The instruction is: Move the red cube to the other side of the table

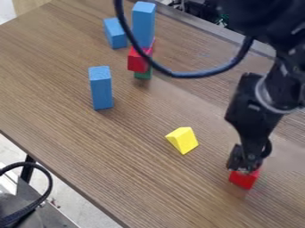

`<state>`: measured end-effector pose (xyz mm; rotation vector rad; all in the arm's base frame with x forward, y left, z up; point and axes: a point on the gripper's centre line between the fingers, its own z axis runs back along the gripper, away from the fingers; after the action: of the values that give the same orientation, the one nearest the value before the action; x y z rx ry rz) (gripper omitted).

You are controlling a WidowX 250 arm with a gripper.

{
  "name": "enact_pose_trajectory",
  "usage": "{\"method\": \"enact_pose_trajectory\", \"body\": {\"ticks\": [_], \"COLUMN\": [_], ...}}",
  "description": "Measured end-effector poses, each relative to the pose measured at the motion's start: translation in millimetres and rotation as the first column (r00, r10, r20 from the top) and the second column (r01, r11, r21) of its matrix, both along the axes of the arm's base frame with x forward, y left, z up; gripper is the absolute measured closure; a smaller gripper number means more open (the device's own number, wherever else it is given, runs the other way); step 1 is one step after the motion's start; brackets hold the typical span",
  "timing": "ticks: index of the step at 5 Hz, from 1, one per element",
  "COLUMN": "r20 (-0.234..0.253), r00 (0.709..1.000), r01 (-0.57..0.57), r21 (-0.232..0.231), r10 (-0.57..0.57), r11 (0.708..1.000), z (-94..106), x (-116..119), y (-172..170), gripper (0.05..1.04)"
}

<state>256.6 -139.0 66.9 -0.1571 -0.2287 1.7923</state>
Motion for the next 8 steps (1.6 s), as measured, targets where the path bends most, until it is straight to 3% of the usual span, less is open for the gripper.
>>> {"method": "enact_pose_trajectory", "body": {"ticks": [2, 4, 5, 6, 7, 8], "r20": [-0.004, 0.010, 0.021, 0.042, 0.086, 0.173], "r00": [1.000, 1.000, 1.000, 0.999, 0.996, 0.984], "r01": [-0.011, -0.009, -0.002, 0.004, 0.023, 0.031], "r21": [-0.006, 0.054, 0.060, 0.063, 0.080, 0.064], "r10": [0.011, 0.008, 0.000, -0.006, -0.030, -0.041], "r11": [1.000, 0.999, 0.998, 0.998, 0.997, 0.997], "z": [-13.5, -34.2, -41.2, -41.0, -30.5, 10.8], "x": [-2.1, 0.3, 6.2, 9.8, 14.0, 23.6], "y": [-5.0, -9.1, -12.1, -11.2, -2.2, 12.4], "gripper": [0.086, 0.093, 0.171, 0.449, 0.484, 0.484]}}
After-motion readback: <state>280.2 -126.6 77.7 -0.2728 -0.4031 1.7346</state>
